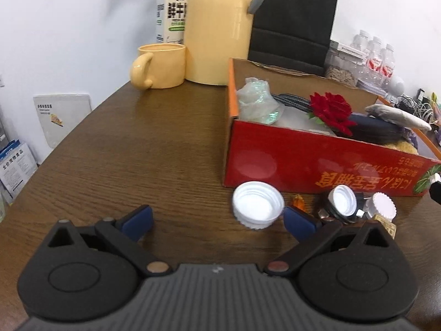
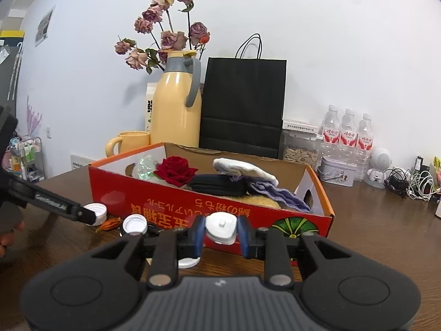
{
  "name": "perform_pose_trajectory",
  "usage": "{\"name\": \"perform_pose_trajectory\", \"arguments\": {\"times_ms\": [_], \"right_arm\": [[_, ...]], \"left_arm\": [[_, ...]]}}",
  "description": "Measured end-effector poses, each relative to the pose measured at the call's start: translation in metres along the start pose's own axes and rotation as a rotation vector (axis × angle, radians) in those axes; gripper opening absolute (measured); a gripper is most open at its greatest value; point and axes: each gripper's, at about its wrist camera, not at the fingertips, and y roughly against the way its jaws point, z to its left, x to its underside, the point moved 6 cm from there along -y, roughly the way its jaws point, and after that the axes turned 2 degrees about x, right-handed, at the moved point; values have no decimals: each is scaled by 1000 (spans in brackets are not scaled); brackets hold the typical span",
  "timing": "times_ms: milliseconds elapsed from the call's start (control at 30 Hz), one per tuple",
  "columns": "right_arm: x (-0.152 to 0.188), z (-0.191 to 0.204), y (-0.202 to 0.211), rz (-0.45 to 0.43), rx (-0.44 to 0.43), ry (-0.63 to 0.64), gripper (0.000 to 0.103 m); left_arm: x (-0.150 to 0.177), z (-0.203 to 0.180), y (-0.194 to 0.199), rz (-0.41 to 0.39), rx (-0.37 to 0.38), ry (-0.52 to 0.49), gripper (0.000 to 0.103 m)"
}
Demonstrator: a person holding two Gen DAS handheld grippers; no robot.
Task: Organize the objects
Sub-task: 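Grasp the large ridged white cap with the left gripper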
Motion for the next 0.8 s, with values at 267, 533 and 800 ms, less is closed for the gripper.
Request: {"name": "perform_pose_trajectory", "arguments": {"times_ms": [267,533,800], "right_arm": [[1,1,3,-6,-9,2,24],[1,1,3,-6,-9,2,24],[0,1,3,-6,-9,3,24]], "left_arm": [[-4,-10,-7,-16,-18,-41,87],[-5,-23,-4,-56,27,-83,42],[-4,-25,9,-120,33,-95,41]]}}
